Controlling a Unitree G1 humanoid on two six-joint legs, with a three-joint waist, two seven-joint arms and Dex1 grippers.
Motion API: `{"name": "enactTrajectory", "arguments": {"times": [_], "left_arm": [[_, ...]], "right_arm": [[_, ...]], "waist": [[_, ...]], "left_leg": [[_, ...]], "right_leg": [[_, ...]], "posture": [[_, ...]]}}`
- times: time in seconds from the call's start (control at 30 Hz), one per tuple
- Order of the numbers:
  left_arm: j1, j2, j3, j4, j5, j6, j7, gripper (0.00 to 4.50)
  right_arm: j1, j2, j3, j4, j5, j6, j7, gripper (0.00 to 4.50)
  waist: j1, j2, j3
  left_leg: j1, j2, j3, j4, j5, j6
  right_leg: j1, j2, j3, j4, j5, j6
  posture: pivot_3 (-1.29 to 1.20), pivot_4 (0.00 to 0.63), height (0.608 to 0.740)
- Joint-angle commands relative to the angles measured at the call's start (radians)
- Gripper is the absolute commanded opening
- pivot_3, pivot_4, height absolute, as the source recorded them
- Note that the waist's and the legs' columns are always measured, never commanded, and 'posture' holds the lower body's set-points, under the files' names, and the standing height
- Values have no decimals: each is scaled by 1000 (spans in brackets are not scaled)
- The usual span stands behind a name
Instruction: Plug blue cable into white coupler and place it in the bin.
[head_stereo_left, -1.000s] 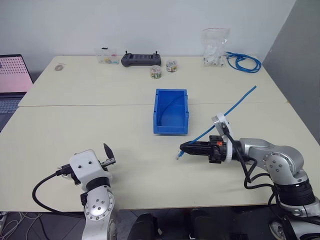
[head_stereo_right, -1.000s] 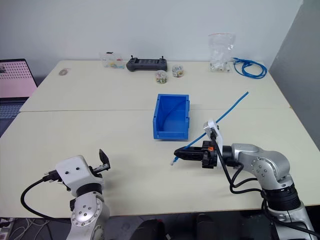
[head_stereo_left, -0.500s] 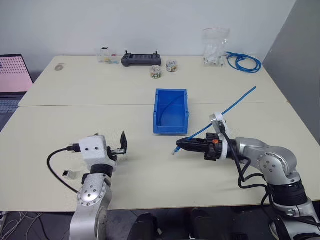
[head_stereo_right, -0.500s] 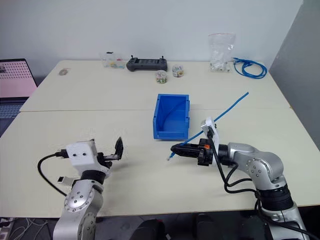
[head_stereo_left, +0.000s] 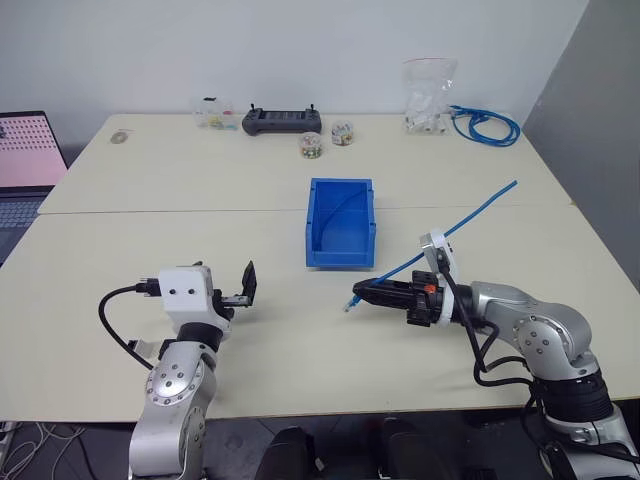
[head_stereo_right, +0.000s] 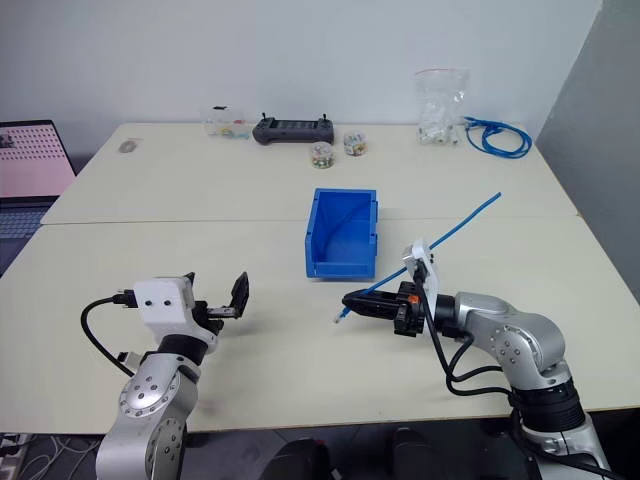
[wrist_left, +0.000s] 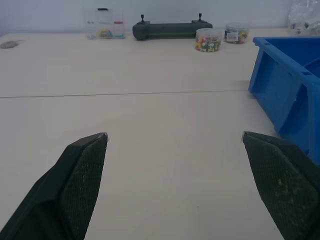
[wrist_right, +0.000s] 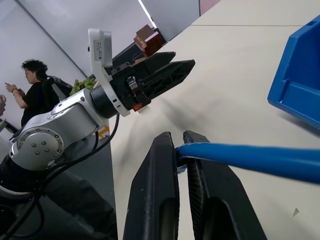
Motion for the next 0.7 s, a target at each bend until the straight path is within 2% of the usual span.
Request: {"name": "enactTrajectory", "arguments": {"times": [0.03,0.43,0.7], "left_arm": [[-16,14,-11,7,2,-23,-25,4500],[-17,20,-51,72,30,-7,-49,4500],[-78,31,-54,139,19,-35,-90,4500]], "right_arm": [[1,2,-1,-29,-19,-35,-3,0],[82,41,-11,-20,-138,-156,-67,0],[200,68,-98,-78,-141,-194,-178,0]], "waist": [[0,0,0],[1,0,0],[1,-1,0]], "left_leg": [[0,0,0,0,0,0],[0,0,0,0,0,0],[0,0,0,0,0,0]], "right_leg": [[0,0,0,0,0,0],[0,0,0,0,0,0],[0,0,0,0,0,0]], "posture": [[0,150,740],[0,150,740],[0,150,740]]}}
